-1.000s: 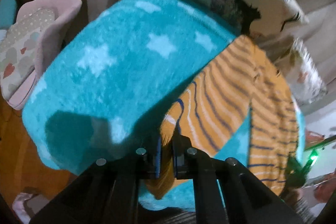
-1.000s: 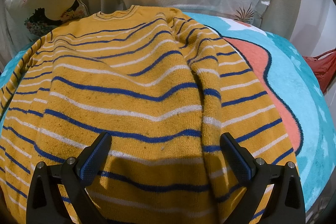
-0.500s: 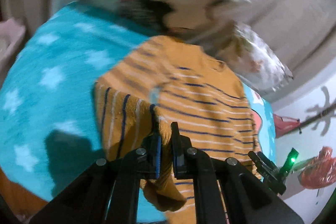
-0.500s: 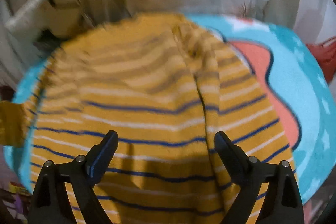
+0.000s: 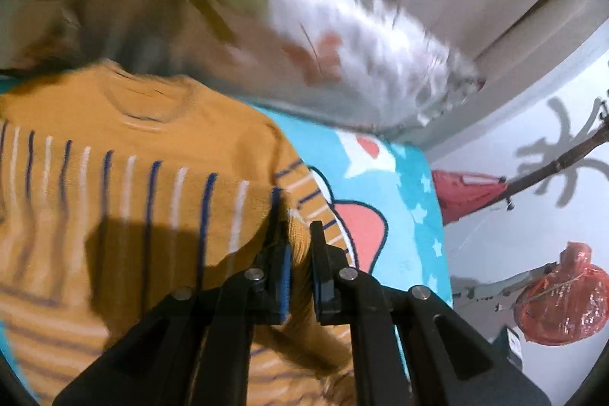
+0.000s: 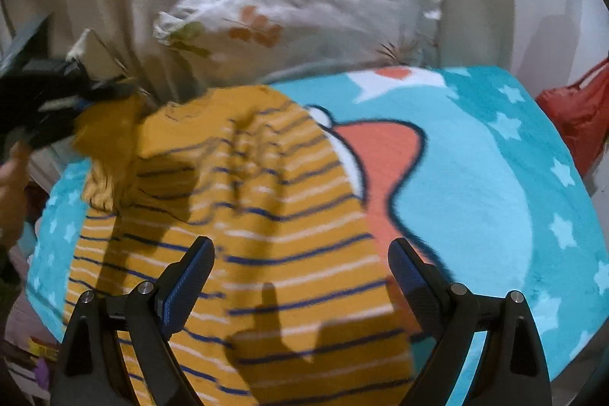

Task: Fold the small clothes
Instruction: 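Lift the held sleeve and fold it across the sweater body, release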

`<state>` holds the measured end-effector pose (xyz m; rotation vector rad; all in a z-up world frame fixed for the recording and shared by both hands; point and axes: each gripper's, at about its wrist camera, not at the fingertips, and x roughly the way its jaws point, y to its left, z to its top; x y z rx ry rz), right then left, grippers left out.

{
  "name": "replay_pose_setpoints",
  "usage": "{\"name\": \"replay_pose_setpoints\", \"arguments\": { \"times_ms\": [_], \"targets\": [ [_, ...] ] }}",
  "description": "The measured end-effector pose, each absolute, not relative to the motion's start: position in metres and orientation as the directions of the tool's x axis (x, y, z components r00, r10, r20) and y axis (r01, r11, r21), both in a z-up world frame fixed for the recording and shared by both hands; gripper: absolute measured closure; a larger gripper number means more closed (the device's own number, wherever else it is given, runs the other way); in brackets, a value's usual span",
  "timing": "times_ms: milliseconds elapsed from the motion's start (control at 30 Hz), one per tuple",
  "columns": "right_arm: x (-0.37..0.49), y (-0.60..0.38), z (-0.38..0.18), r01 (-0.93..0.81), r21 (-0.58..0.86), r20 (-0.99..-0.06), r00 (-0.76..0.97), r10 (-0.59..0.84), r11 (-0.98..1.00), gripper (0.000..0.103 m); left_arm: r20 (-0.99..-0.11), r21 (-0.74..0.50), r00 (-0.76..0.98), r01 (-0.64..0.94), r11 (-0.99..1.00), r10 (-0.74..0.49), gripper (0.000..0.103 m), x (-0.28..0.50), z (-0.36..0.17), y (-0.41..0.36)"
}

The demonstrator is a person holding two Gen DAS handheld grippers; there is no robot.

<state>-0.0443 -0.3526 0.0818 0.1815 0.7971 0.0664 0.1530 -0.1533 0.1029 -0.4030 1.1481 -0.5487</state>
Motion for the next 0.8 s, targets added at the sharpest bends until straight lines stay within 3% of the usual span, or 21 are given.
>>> {"name": "replay_pose_setpoints", "arguments": {
  "times_ms": [133,200,267,367,467,600,700,733,767,800],
  "targets": [
    [-0.046,-0.377,0.070,0.020,0.186,-0.734,0.668,0.126,0.982,0.007,-0.756,-0.611,0.180,0.150,0.777,-0.630,0.094,0.168,0.059,-0.180],
    [-0.045,-0.385,0.069,0.020,0.190,-0.735,0.665,0.129,0.982,0.007,-0.744,-0.627,0.167,0.162,0.762,-0.647,0.083,0.156,0.058,-0.181],
    [-0.040,-0.390,0.070,0.017,0.199,-0.733,0.666,0.137,0.980,0.007,-0.745,-0.612,0.187,0.192,0.768,-0.640,0.055,0.147,0.068,-0.181],
    [-0.025,-0.389,0.073,-0.005,0.233,-0.723,0.668,0.177,0.972,0.007,-0.770,-0.537,0.269,0.219,0.815,-0.579,0.044,0.125,0.089,-0.159],
    [-0.005,-0.376,0.084,-0.064,0.266,-0.699,0.674,0.238,0.962,0.009,-0.831,-0.403,0.353,0.152,0.902,-0.431,0.038,0.104,0.098,-0.124],
    [0.035,-0.347,0.094,-0.173,0.313,-0.684,0.641,0.348,0.934,0.017,-0.891,-0.200,0.413,0.014,0.980,-0.187,0.038,0.078,0.084,-0.071],
    [0.070,-0.320,0.087,-0.220,0.257,-0.712,0.615,0.338,0.941,0.024,-0.912,-0.025,0.410,-0.086,0.996,0.012,0.038,0.058,0.066,-0.040],
    [0.081,-0.311,0.081,-0.232,0.236,-0.730,0.598,0.330,0.944,0.031,-0.914,-0.014,0.403,-0.117,0.993,0.035,0.038,0.050,0.062,-0.026],
    [0.095,-0.302,0.071,-0.254,0.230,-0.759,0.557,0.337,0.939,0.055,-0.918,-0.020,0.395,-0.150,0.988,0.042,0.038,0.044,0.058,-0.013],
    [0.104,-0.296,0.063,-0.274,0.238,-0.786,0.509,0.351,0.932,0.073,-0.920,-0.037,0.389,-0.190,0.981,0.040,0.038,0.036,0.055,0.001]
  ]
}}
